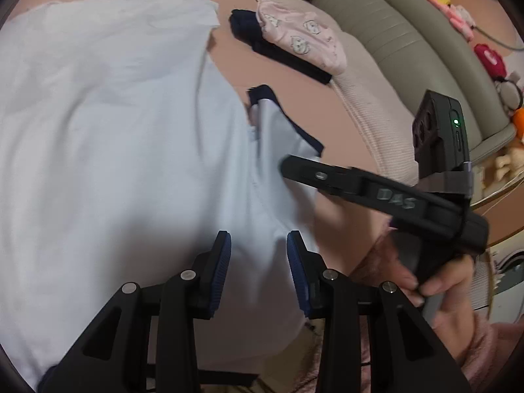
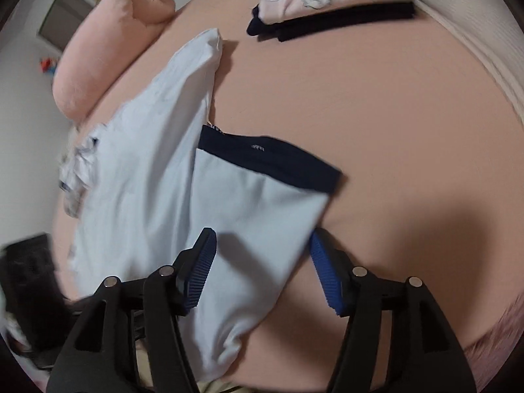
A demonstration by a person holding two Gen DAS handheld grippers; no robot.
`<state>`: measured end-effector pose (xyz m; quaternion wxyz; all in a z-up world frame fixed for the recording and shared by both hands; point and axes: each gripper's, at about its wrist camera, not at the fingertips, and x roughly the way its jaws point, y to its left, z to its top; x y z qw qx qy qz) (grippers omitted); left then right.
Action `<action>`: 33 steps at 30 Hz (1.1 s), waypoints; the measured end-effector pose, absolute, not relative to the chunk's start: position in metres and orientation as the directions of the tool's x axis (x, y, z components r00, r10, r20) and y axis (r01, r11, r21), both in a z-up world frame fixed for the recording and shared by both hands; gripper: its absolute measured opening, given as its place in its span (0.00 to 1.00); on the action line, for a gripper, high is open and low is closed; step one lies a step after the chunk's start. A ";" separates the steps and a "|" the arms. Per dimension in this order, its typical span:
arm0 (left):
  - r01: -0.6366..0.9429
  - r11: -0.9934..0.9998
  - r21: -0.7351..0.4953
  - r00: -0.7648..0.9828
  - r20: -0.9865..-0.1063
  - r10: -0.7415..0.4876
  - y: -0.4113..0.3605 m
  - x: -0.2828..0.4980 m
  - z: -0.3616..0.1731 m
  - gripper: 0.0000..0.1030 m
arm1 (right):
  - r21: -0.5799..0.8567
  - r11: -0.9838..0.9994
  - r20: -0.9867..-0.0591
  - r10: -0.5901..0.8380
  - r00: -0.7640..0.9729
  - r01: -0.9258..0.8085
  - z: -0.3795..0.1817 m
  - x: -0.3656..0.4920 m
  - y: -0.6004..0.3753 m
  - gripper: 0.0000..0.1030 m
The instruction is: Fold clothes
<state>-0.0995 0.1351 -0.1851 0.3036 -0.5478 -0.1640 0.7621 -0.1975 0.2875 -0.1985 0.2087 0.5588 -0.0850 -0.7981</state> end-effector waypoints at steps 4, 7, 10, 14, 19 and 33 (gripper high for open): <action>-0.286 -0.777 -0.561 -0.224 -0.749 0.624 0.139 -0.101 -0.187 0.37 | 0.294 -0.922 -0.866 -0.368 -0.339 0.251 -0.202 -0.201 0.283 0.07; -0.283 -0.791 -0.542 -0.239 -0.759 0.606 0.142 -0.105 -0.186 0.37 | 0.280 -0.924 -0.861 -0.362 -0.358 0.260 -0.195 -0.196 0.288 0.04; -0.284 -0.808 -0.516 -0.261 -0.769 0.583 0.143 -0.105 -0.182 0.37 | 0.183 -0.958 -0.887 -0.259 -0.383 0.223 -0.193 -0.194 0.299 0.01; -0.321 -0.856 -0.406 -0.337 -0.796 0.503 0.146 -0.099 -0.169 0.37 | 0.150 -0.975 -0.894 -0.204 -0.400 0.164 -0.189 -0.187 0.321 0.00; -0.325 -0.898 -0.298 -0.382 -0.827 0.413 0.156 -0.096 -0.163 0.37 | 0.367 -0.926 -0.858 -0.373 -0.353 0.087 -0.192 -0.192 0.341 0.28; -0.224 -0.921 -0.320 -0.410 -0.826 0.386 0.119 -0.089 -0.163 0.39 | 0.240 -0.944 -0.868 -0.312 -0.387 0.225 -0.191 -0.196 0.303 0.03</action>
